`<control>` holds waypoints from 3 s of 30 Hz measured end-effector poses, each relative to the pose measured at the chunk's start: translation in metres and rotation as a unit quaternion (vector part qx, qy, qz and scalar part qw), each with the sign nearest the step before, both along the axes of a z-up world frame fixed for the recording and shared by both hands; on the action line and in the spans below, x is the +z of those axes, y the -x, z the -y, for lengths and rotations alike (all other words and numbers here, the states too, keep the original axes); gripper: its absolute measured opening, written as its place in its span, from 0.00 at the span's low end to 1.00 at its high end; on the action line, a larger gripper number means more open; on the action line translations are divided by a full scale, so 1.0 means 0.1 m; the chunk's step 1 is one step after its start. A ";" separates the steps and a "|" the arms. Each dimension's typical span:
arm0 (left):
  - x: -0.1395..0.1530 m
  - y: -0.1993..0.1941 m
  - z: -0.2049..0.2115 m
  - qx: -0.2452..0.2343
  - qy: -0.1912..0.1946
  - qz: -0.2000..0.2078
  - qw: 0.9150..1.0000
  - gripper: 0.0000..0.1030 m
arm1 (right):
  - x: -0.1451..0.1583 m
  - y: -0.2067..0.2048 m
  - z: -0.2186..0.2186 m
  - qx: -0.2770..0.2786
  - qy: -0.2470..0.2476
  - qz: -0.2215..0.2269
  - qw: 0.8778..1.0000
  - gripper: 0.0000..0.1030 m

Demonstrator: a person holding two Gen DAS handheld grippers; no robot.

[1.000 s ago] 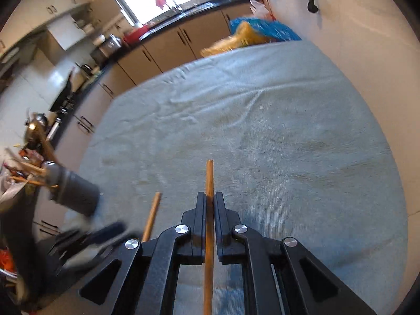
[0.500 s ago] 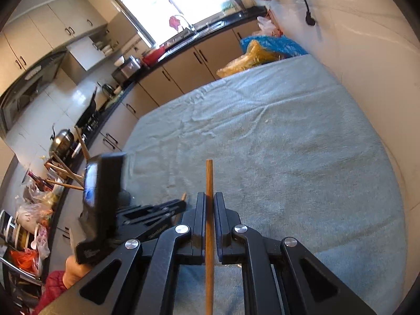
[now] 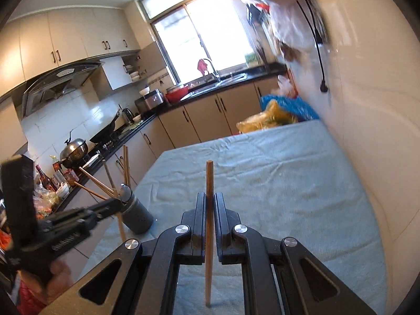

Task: Organize utensils
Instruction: 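Carry both held chopsticks upright over the black holder, then open the left tool to drop its chopstick in the holder while the right tool releases its chopstick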

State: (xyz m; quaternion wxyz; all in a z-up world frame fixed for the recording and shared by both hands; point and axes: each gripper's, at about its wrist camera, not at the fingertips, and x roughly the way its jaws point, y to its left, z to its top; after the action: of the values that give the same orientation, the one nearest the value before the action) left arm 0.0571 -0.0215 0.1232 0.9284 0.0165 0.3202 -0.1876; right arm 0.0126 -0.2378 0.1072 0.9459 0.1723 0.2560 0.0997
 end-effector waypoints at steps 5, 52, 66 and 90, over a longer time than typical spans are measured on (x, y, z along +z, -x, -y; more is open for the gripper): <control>0.12 0.04 -0.09 0.002 0.008 0.019 1.000 0.05 | 0.09 0.04 -0.06 -0.001 0.006 0.005 1.000 0.06; 1.22 -0.78 -1.61 0.133 0.047 0.082 0.987 0.05 | 1.69 -0.85 -2.09 0.120 0.079 0.157 0.977 0.06; 0.61 -0.97 -1.84 0.141 0.064 0.040 0.987 0.05 | 0.90 -1.37 -2.40 0.132 0.133 0.104 0.977 0.06; 0.77 -0.29 -1.74 0.162 0.042 0.075 0.983 0.22 | 1.40 -0.52 -1.87 0.108 0.089 0.153 0.978 0.37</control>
State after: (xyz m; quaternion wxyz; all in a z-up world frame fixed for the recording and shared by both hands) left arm 0.0865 0.1528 0.2003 0.9677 -0.0610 0.2401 -0.0465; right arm 0.0648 -0.0507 0.2474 0.9691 0.0410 0.1333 0.2032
